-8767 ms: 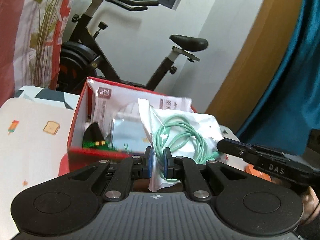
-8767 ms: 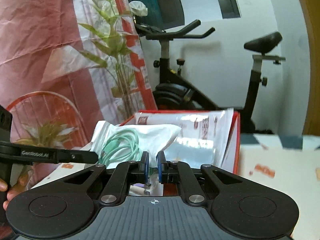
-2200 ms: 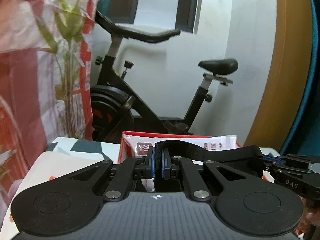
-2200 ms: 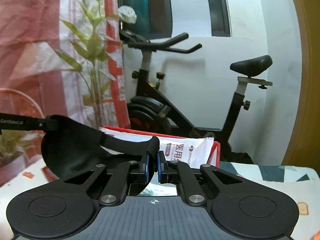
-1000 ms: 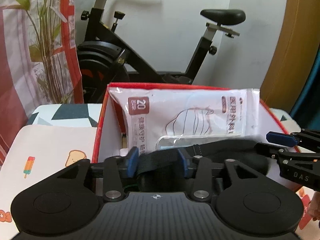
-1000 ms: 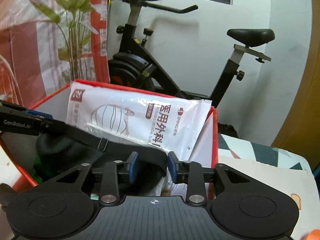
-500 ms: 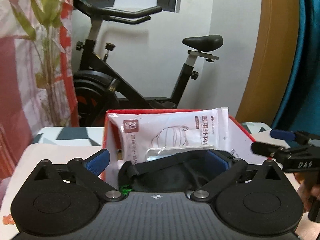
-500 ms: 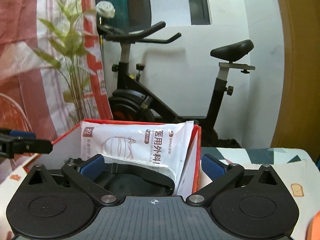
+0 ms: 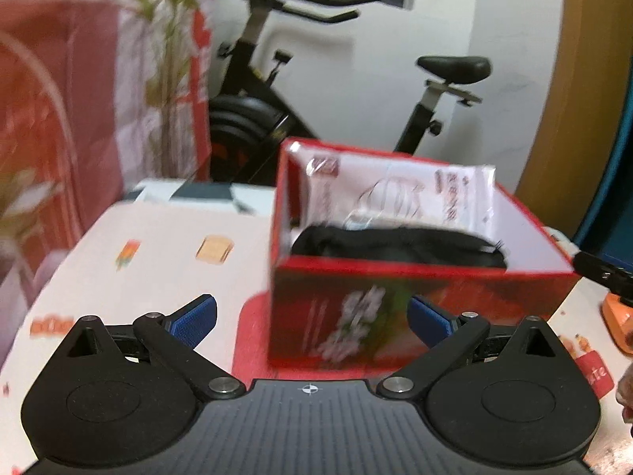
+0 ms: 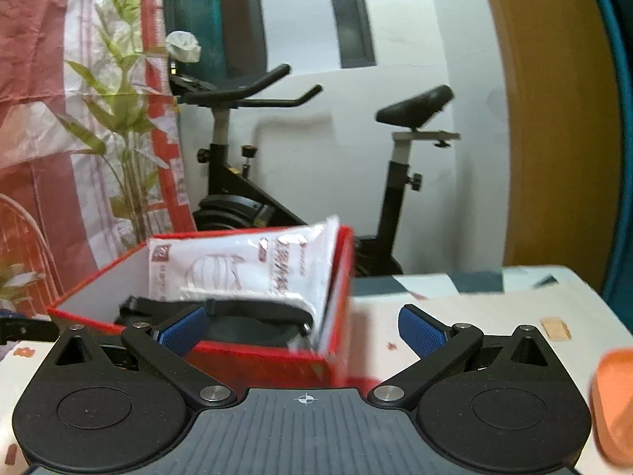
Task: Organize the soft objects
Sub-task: 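Move both grippers down to the grey knit towel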
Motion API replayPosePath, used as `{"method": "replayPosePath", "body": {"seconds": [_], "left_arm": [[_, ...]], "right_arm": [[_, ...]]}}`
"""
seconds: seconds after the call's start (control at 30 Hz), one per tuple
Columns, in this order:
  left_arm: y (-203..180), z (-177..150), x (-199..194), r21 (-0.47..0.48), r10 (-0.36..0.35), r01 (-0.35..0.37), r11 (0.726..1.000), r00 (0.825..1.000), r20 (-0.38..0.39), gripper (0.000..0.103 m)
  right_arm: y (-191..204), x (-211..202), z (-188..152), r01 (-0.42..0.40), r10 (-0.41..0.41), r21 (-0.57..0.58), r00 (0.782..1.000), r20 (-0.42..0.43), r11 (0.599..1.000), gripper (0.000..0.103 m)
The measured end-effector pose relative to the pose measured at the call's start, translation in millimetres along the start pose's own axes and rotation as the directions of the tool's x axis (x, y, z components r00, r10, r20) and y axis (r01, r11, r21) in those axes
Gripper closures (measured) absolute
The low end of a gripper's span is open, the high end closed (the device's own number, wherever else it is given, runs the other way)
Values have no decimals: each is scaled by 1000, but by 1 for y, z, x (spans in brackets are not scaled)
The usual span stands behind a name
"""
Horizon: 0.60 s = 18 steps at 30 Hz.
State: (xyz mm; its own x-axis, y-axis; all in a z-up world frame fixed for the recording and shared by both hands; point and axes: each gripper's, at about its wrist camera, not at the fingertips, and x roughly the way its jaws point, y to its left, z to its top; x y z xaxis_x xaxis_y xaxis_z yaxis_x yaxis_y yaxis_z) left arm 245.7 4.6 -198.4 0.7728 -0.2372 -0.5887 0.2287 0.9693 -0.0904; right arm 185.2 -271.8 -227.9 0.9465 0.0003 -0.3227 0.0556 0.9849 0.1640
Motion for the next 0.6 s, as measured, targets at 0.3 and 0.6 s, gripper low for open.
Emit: {"method": "replayPosePath", "body": {"seconds": [0.3, 0.6], "left_arm": [[16, -40, 15, -88, 31, -41, 995, 993, -114, 0], [21, -53, 25, -120, 21, -39, 992, 988, -151, 0]], "right_arm": [[-12, -4, -56, 74, -69, 53, 995, -76, 996, 0], [-8, 18, -93, 98, -88, 38, 974, -208, 994, 1]]}}
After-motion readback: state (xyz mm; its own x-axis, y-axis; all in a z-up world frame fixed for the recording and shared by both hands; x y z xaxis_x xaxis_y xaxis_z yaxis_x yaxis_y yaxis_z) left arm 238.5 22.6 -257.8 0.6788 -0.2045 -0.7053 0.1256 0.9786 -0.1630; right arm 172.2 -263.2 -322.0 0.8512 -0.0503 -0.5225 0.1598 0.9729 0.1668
